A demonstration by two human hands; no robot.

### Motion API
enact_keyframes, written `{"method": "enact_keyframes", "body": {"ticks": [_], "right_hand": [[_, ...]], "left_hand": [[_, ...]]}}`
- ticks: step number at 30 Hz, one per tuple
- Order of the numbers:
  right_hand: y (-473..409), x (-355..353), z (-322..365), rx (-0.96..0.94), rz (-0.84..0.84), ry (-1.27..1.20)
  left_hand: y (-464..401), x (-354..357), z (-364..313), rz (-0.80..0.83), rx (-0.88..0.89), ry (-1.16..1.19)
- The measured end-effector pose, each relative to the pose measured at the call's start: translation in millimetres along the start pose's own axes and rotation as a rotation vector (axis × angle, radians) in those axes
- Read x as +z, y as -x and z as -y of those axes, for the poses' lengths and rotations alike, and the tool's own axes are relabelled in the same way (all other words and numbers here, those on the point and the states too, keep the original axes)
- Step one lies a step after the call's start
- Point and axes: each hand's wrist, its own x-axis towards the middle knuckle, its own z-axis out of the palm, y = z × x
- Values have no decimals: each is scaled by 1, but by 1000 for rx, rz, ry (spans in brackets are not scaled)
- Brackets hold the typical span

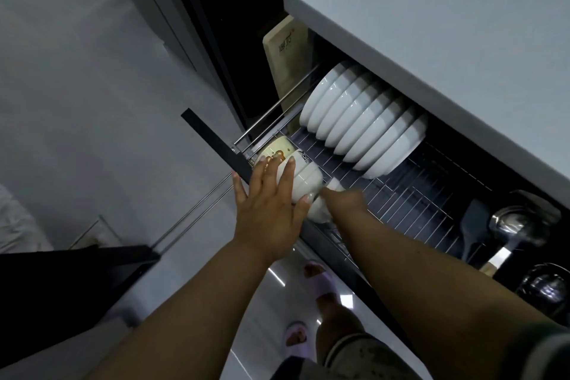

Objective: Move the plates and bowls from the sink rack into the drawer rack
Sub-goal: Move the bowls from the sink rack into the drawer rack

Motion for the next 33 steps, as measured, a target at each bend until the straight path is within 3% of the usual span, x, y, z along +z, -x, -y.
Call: {"method": "enact_keyframes", "body": {"ticks": [7, 24, 33], "right_hand": [[-31, 19, -7, 3, 60, 48], [2, -12, 14, -124, 68, 148], [65, -74, 21, -233, 41, -204]], "left_hand": [[-1, 2, 2, -8, 9, 12], [-1, 4, 3, 4, -5, -64], [5, -18, -2, 136, -46, -38]]}}
